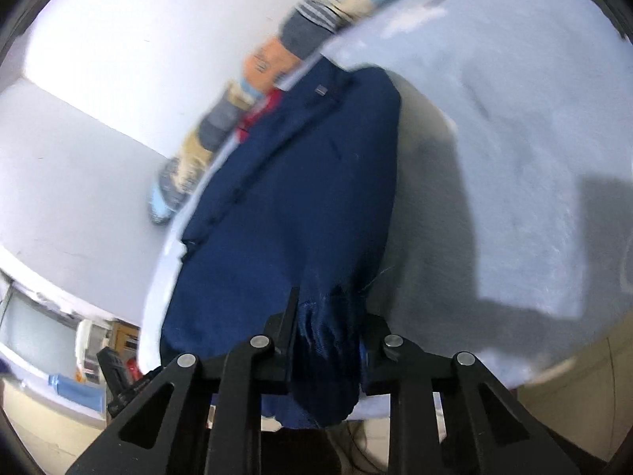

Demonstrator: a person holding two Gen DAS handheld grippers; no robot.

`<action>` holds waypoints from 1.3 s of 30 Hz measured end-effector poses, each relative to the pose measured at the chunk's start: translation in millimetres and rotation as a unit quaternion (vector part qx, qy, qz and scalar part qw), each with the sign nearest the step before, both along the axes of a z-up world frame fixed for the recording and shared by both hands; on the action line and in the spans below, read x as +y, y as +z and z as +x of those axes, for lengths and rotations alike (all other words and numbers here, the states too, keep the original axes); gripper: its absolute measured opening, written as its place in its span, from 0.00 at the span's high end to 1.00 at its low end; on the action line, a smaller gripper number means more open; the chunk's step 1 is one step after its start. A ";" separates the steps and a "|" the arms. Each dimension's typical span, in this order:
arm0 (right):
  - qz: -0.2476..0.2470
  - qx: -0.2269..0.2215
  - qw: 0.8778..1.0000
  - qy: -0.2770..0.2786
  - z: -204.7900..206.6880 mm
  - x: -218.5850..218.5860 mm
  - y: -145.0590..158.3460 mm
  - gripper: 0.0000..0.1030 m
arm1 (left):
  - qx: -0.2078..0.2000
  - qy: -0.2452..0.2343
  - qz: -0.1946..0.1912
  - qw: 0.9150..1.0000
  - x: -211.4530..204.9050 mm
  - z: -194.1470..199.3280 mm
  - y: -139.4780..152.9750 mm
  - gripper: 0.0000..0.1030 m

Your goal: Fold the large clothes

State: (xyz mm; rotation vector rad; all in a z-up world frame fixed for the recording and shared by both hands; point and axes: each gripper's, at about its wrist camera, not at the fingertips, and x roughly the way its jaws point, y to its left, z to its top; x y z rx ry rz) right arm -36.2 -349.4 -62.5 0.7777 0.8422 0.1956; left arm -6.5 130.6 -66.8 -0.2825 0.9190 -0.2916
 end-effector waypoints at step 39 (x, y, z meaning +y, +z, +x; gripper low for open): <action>-0.032 0.125 0.991 -0.043 14.5 4.4 -17.8 0.80 | 0.130 0.024 0.013 0.991 2.0 27.8 -36.6 0.46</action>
